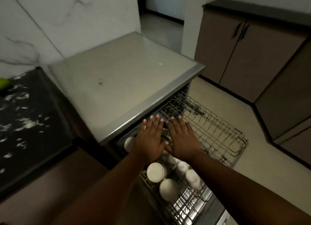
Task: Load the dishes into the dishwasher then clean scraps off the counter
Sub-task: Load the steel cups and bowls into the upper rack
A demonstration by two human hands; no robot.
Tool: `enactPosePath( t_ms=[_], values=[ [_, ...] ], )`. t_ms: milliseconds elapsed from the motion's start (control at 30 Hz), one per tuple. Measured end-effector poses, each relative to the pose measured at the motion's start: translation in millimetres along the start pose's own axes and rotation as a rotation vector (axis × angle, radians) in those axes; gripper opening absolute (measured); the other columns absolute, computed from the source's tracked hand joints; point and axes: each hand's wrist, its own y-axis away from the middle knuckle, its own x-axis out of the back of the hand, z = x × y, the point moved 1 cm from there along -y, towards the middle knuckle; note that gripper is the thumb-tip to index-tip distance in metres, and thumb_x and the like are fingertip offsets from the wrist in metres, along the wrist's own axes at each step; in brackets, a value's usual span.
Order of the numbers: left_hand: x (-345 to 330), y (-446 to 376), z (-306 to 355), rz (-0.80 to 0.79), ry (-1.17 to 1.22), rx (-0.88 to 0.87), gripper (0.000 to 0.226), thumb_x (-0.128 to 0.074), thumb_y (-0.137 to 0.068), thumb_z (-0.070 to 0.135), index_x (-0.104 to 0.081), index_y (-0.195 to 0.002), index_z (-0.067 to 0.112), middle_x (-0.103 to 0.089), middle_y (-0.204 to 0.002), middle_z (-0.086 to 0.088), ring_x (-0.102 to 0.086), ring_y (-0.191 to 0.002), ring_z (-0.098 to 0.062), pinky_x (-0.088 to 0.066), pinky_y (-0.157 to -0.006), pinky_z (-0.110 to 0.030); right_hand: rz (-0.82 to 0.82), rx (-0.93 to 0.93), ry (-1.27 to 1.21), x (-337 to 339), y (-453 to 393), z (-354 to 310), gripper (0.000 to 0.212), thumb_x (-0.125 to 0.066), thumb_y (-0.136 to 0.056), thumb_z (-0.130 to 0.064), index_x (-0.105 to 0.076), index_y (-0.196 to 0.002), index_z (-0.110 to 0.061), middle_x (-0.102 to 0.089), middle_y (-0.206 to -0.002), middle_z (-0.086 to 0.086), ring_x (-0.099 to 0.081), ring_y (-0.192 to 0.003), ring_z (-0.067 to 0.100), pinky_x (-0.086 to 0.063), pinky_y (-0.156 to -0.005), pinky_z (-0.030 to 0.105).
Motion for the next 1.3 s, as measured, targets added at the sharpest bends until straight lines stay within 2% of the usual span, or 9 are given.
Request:
enactPosePath(
  t_ms=[267, 367, 567, 733, 867, 967, 1100, 1233, 1300],
  values=[
    [70.9, 89.3, -85.2, 0.067, -0.061, 0.202, 0.079, -0.038, -0.085, 0.06, -0.04, -0.142, 0.006, -0.037, -0.149, -0.017, -0.033, -0.138, -0.034, -0.015, -0.111, -0.047, 0.09, 0.131, 0.08, 73.3, -13.9, -104.6, 0.087, -0.022, -0.087, -0.073, -0.047, -0.139, -0.008, -0.045, -0.144, 0.018, -0.037, -0.135, 0.04, -0.018, -0.107, 0.051],
    [101.8, 143.4, -131.8, 0.078, -0.072, 0.283, 0.083, -0.03, -0.087, 0.064, -0.03, -0.147, 0.007, -0.023, -0.155, -0.014, -0.02, -0.144, -0.033, -0.008, -0.115, -0.047, 0.15, 0.167, 0.07, 91.8, -18.7, -174.2, 0.088, -0.031, -0.082, -0.075, -0.049, -0.138, -0.009, -0.046, -0.143, 0.018, -0.039, -0.134, 0.04, -0.02, -0.106, 0.051],
    [135.0, 274.8, -237.1, 0.124, -0.116, 0.508, 0.082, -0.034, -0.085, 0.065, -0.045, -0.14, 0.005, -0.042, -0.147, -0.015, -0.037, -0.137, -0.032, -0.018, -0.109, -0.047, 0.192, 0.303, 0.001, 113.6, -24.3, -351.3, 0.089, -0.035, -0.075, -0.074, -0.056, -0.132, -0.009, -0.053, -0.137, 0.017, -0.047, -0.128, 0.04, -0.022, -0.103, 0.049],
    [151.7, 364.2, -299.7, 0.176, -0.148, 0.69, 0.09, -0.007, -0.081, 0.068, -0.003, -0.153, 0.014, 0.007, -0.159, -0.009, 0.007, -0.147, -0.026, 0.015, -0.115, -0.04, 0.232, 0.481, 0.007, 125.4, -32.4, -465.5, 0.082, -0.038, -0.076, -0.07, -0.054, -0.131, -0.011, -0.054, -0.135, 0.016, -0.047, -0.128, 0.039, -0.022, -0.104, 0.05],
    [156.4, 414.1, -336.4, 0.175, -0.172, 0.828, 0.089, -0.004, -0.084, 0.071, 0.007, -0.151, 0.014, 0.014, -0.159, -0.007, 0.015, -0.146, -0.024, 0.02, -0.113, -0.039, 0.25, 0.545, -0.014, 133.7, -41.7, -529.4, 0.084, -0.036, -0.076, -0.072, -0.056, -0.132, -0.013, -0.054, -0.136, 0.015, -0.047, -0.129, 0.036, -0.033, -0.107, 0.051],
    [158.9, 436.1, -362.3, 0.18, -0.137, 0.901, 0.092, -0.003, -0.085, 0.073, -0.014, -0.151, 0.009, -0.009, -0.158, -0.012, -0.008, -0.147, -0.03, 0.013, -0.114, -0.038, 0.236, 0.658, -0.003, 132.3, -52.6, -566.5, 0.087, -0.031, -0.082, -0.073, -0.034, -0.147, -0.015, -0.028, -0.154, 0.013, -0.022, -0.143, 0.035, -0.016, -0.113, 0.049],
    [150.8, 438.2, -394.6, 0.117, -0.089, 0.983, 0.087, -0.013, -0.09, 0.069, -0.049, -0.136, 0.004, -0.048, -0.141, -0.017, -0.046, -0.13, -0.034, -0.012, -0.111, -0.044, 0.18, 0.687, -0.034, 118.2, -85.2, -593.3, 0.084, -0.03, -0.082, -0.076, -0.046, -0.138, -0.015, -0.046, -0.144, 0.015, -0.037, -0.137, 0.034, -0.027, -0.108, 0.051],
    [148.0, 408.9, -438.6, 0.126, -0.119, 1.038, 0.093, -0.014, -0.085, 0.075, -0.034, -0.145, 0.006, -0.029, -0.151, -0.014, -0.032, -0.139, -0.034, -0.018, -0.114, -0.05, 0.192, 0.762, -0.121, 110.9, -140.9, -599.2, 0.087, -0.026, -0.085, -0.073, -0.01, -0.153, -0.021, -0.002, -0.16, 0.009, 0.006, -0.147, 0.03, 0.006, -0.114, 0.046],
    [145.1, 384.3, -462.1, 0.129, -0.099, 1.08, 0.093, -0.018, -0.084, 0.075, -0.029, -0.147, 0.007, -0.027, -0.153, -0.015, -0.027, -0.141, -0.035, -0.02, -0.114, -0.053, 0.226, 0.742, -0.138, 107.3, -178.7, -596.0, 0.086, -0.029, -0.085, -0.071, -0.014, -0.152, -0.02, -0.007, -0.16, 0.01, 0.002, -0.147, 0.031, 0.004, -0.114, 0.046]
  ],
)
